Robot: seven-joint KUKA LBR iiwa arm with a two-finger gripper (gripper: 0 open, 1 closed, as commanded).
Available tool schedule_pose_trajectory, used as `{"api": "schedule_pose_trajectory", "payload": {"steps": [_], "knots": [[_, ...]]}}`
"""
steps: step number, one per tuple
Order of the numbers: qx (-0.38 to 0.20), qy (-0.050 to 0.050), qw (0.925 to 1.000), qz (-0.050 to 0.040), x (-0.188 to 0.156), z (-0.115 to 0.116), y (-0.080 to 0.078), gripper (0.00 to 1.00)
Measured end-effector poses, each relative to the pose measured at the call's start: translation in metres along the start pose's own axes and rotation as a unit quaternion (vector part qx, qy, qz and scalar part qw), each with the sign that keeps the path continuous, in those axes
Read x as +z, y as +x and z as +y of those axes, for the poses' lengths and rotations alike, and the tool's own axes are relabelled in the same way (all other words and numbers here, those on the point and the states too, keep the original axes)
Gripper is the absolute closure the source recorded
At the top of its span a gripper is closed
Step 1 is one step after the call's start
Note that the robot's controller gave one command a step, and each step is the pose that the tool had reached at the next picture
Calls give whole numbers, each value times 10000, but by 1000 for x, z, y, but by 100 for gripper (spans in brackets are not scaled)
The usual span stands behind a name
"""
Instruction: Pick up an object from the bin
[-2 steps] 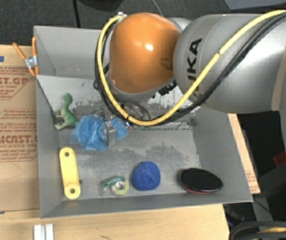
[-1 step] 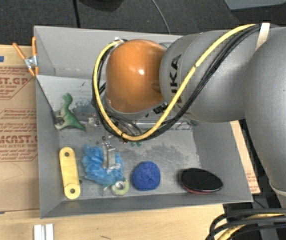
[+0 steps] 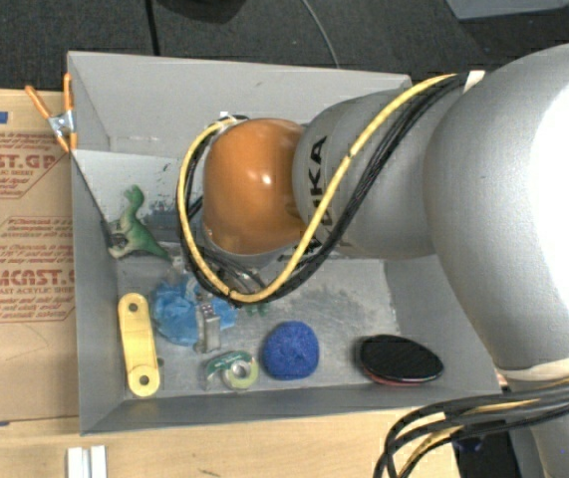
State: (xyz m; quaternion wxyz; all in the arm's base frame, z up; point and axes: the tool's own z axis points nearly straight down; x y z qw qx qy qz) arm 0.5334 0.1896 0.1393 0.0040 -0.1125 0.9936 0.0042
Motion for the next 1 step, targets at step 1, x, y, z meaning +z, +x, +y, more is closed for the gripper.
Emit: {"api": "schedule_pose_trajectory", "payload": {"steps": [1], "knots": [[-416,-3,9991,-9,35,-11,6,0]]}}
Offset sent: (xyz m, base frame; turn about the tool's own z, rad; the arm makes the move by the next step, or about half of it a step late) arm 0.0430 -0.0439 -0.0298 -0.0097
